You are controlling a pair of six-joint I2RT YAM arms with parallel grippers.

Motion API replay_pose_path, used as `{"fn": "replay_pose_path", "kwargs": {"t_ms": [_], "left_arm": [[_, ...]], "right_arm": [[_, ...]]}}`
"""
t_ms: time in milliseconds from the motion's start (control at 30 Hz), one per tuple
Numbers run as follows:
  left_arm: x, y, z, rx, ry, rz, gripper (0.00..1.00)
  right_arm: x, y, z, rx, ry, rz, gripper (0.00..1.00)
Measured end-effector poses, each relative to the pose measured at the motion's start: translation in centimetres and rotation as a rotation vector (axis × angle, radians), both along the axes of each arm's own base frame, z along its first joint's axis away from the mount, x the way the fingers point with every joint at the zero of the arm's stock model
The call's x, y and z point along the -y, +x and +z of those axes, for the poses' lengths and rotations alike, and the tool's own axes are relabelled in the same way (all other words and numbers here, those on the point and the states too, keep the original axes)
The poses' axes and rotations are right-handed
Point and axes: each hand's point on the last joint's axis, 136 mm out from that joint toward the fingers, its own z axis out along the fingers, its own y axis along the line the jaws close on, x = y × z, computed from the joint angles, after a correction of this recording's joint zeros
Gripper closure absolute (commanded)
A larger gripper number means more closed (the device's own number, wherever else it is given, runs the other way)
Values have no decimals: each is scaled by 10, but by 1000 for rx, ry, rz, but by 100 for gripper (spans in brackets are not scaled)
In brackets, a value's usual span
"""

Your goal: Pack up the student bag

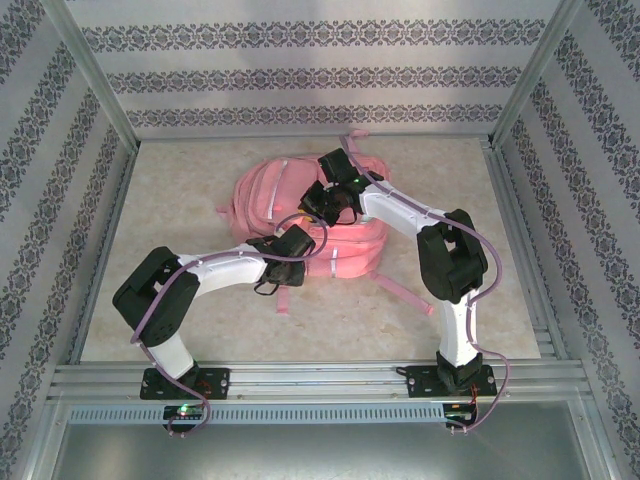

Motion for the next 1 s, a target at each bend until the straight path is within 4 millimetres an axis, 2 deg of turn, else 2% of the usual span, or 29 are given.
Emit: {"fn": "replay_pose_path", "kwargs": {"t_ms": [67, 200, 300, 633, 1000], "left_arm": [[0, 0, -2, 0, 0, 1, 55], [-2, 1, -8, -1, 21, 7, 75], [-5, 4, -9, 9, 40, 10, 83], [-7, 4, -7, 16, 45, 9, 89], [-16, -4, 3, 23, 4, 5, 89]], "right_arm": [[0, 0, 0, -1, 1, -1, 100], [0, 0, 0, -1, 1, -1, 100], [0, 0, -1, 2, 3, -1, 100], [1, 0, -1, 10, 1, 5, 100], [6, -5, 5, 58, -60, 98, 100]]}}
